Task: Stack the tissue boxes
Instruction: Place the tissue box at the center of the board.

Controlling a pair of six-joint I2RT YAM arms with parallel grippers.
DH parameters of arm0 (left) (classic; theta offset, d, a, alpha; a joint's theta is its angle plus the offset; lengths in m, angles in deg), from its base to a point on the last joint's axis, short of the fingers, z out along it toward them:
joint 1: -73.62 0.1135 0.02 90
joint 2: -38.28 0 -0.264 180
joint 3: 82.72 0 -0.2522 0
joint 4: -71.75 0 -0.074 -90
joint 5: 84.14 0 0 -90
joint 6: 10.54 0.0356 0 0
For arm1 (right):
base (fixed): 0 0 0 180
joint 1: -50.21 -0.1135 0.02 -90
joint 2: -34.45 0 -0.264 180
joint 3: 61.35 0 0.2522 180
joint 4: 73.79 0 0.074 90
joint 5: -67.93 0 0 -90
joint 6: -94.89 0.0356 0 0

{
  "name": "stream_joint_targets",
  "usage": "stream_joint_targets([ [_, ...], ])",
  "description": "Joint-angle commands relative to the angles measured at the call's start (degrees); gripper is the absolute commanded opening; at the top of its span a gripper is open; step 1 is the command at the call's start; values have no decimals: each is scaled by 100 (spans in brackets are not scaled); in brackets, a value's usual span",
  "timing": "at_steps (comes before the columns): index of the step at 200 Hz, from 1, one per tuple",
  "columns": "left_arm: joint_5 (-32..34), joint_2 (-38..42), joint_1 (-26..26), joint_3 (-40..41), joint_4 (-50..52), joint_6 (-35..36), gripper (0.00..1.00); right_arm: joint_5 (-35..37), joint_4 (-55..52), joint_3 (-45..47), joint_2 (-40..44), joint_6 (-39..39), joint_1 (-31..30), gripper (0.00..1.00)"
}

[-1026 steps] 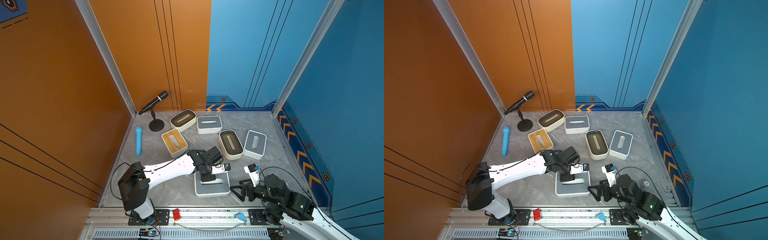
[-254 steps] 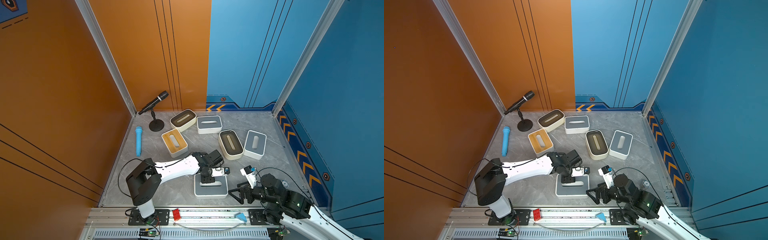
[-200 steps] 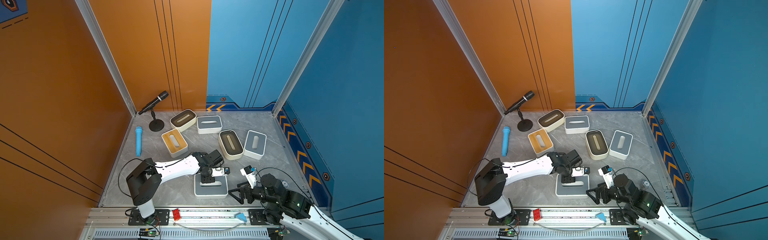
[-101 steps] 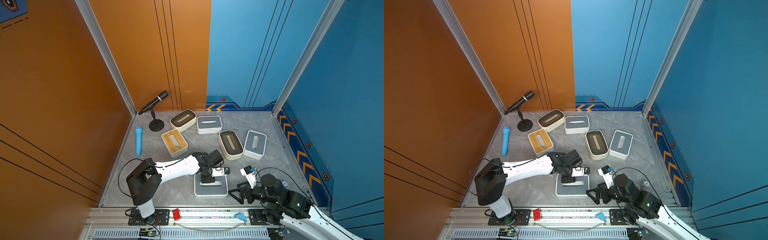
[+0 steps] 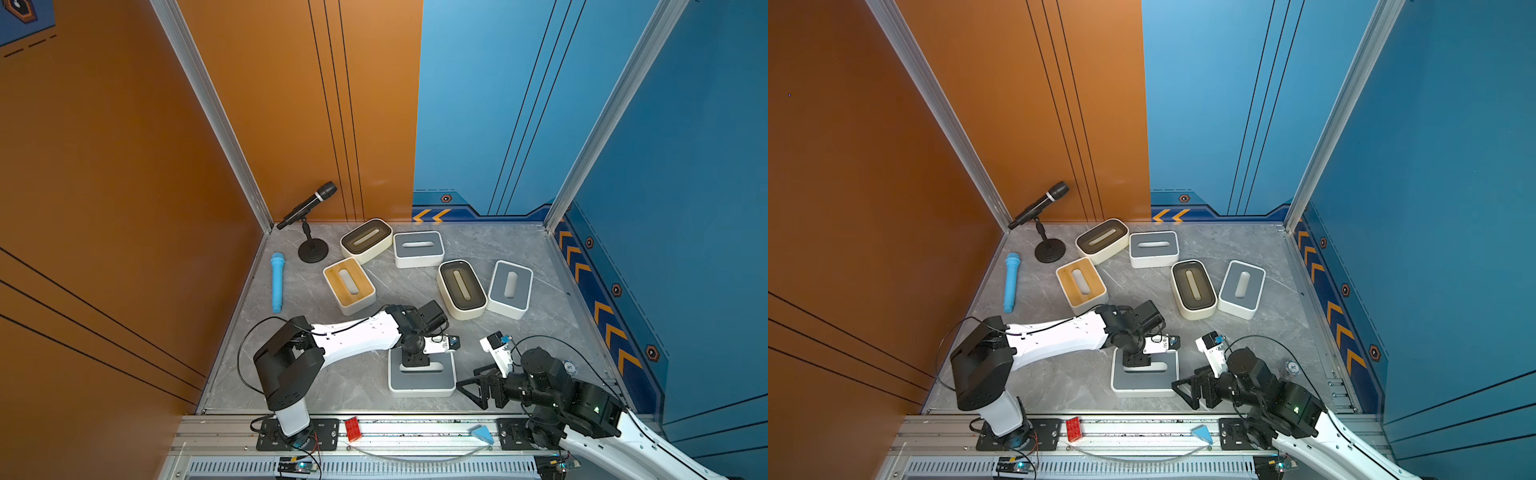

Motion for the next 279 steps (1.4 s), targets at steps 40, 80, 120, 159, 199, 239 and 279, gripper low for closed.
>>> stream_joint_targets([
  [40,163,-49,-53,-61,9,61,60,-28,53,90,15,-108,-41,100],
  [80,164,-5,-76,-60,9,67,64,-18,53,81,0,-105,-37,100],
  [120,156,43,-102,-66,9,59,66,-10,53,72,-25,-105,-39,100],
  [159,137,116,-115,-60,7,53,67,-2,54,62,-58,-114,-33,100],
  [199,110,194,-129,-70,9,47,67,4,57,55,-89,-108,-28,100],
  [239,67,310,-133,-77,9,39,68,27,53,46,-94,-105,-26,100],
  [279,-37,397,-143,-85,9,12,70,51,61,35,-115,-104,-28,100],
])
